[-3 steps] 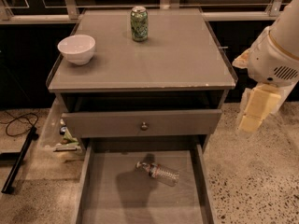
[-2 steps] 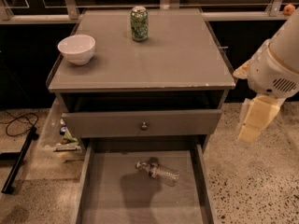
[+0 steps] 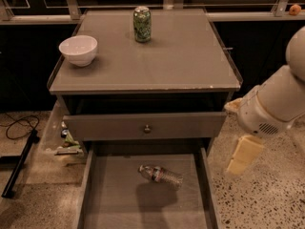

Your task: Pick water bottle from middle drawer and place on counter

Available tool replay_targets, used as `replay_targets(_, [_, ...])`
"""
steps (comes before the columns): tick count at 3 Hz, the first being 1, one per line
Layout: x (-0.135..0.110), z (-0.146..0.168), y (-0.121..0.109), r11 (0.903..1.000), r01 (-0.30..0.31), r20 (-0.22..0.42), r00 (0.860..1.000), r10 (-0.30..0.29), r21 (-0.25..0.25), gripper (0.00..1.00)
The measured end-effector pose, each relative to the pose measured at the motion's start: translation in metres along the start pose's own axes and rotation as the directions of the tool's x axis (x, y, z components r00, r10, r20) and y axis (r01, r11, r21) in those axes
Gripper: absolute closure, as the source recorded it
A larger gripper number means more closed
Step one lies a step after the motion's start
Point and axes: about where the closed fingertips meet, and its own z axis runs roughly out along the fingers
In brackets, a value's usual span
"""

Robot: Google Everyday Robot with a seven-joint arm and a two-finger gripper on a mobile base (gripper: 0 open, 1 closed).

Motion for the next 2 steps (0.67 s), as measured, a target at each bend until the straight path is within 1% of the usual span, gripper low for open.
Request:
replay_targets(1, [0.01,0.054,-0.005,0.9997,0.021,0.058,0.998,-0.021,-0.01,0.0])
replay_targets(2, [0.017,0.105,-0.019,0.9994,0.031,0.139,0.99,-0.029,-0.016,0.0])
